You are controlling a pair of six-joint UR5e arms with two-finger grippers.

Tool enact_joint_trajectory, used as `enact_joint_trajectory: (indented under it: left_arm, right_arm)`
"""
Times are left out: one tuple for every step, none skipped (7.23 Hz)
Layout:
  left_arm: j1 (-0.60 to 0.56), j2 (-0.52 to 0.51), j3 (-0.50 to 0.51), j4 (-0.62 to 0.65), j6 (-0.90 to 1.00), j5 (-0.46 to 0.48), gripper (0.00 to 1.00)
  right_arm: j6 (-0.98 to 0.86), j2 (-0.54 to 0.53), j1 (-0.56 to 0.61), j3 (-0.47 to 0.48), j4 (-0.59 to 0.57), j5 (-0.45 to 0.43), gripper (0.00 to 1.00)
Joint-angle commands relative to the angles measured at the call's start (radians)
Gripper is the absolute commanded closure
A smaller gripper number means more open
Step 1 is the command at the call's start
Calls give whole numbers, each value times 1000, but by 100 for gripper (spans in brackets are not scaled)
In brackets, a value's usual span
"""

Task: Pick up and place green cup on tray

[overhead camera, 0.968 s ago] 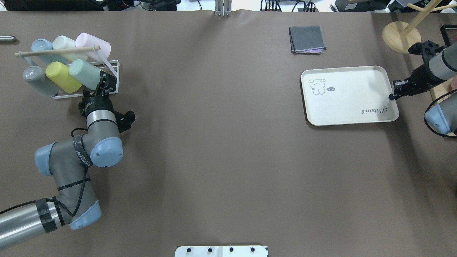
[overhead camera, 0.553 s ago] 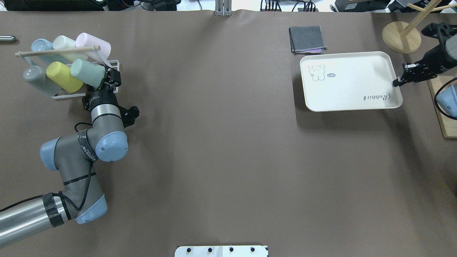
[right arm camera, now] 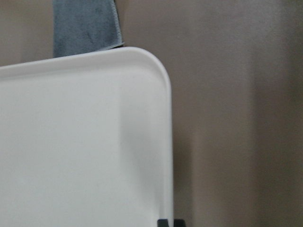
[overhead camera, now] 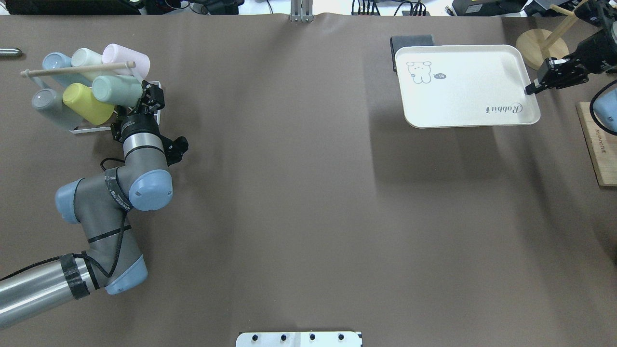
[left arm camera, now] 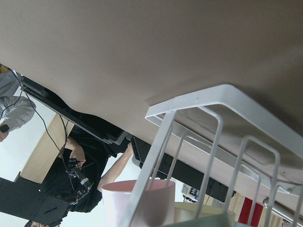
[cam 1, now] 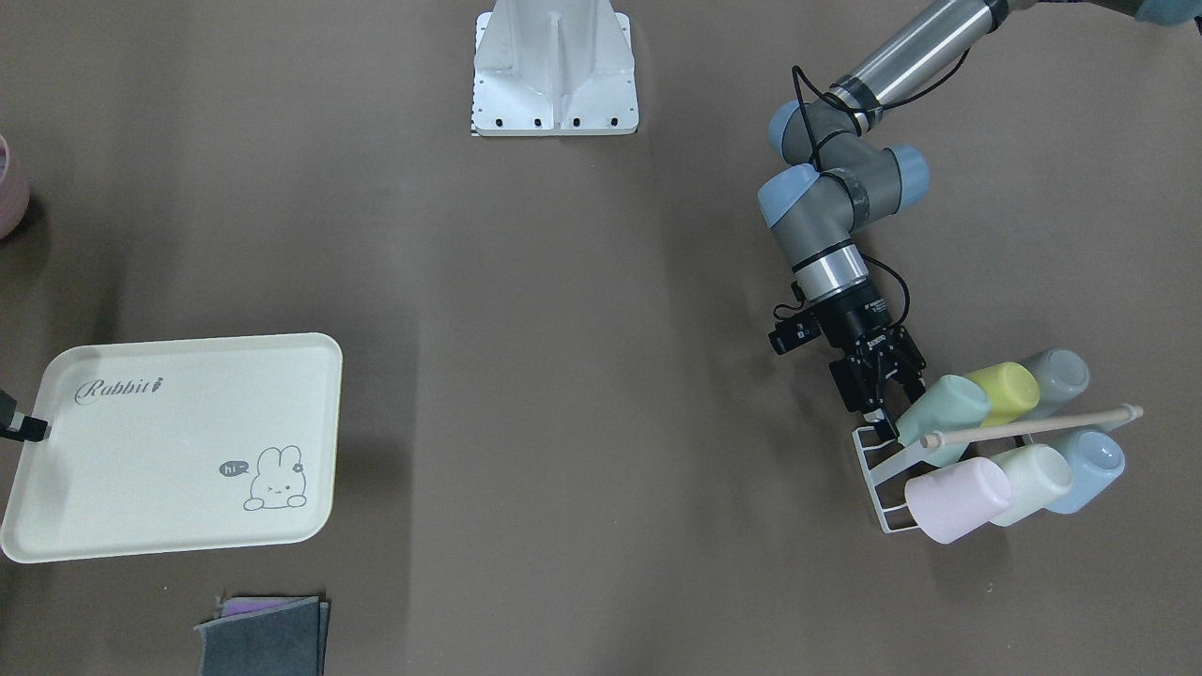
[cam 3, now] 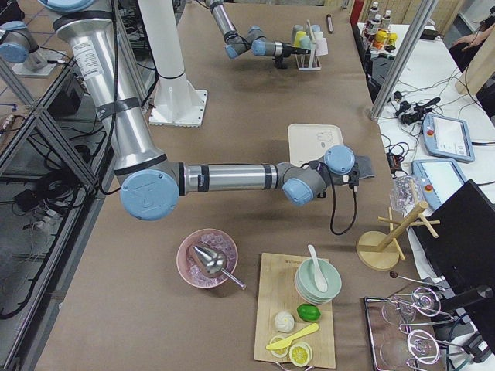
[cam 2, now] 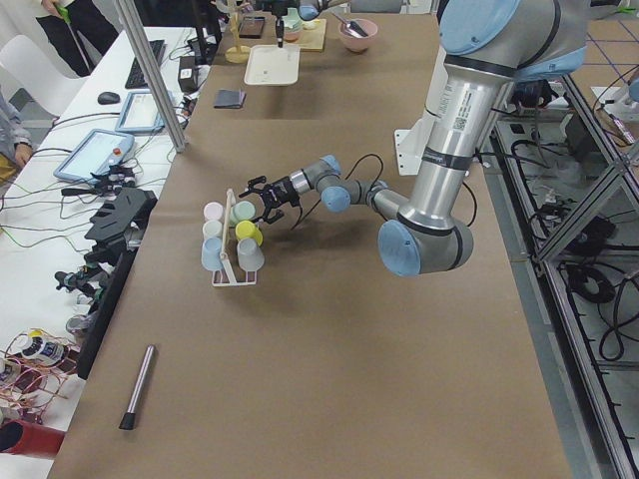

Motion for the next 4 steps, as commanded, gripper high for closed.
enact_joint_trajectory:
  left_arm:
    - [0, 6, 21, -39, 2, -1, 2]
    - [0, 10, 21, -39, 2, -1, 2]
    - [0, 12, 21, -52, 3, -1, 2]
    - [0, 12, 24, -61, 3, -1, 2]
  right_arm:
    - [176, 86, -94, 24, 2, -40, 100]
    - [241, 89, -160, 82, 1, -107, 100]
    - [337, 100, -239, 139, 2, -159, 100]
    - [450, 103, -345, 209, 2, -280, 100]
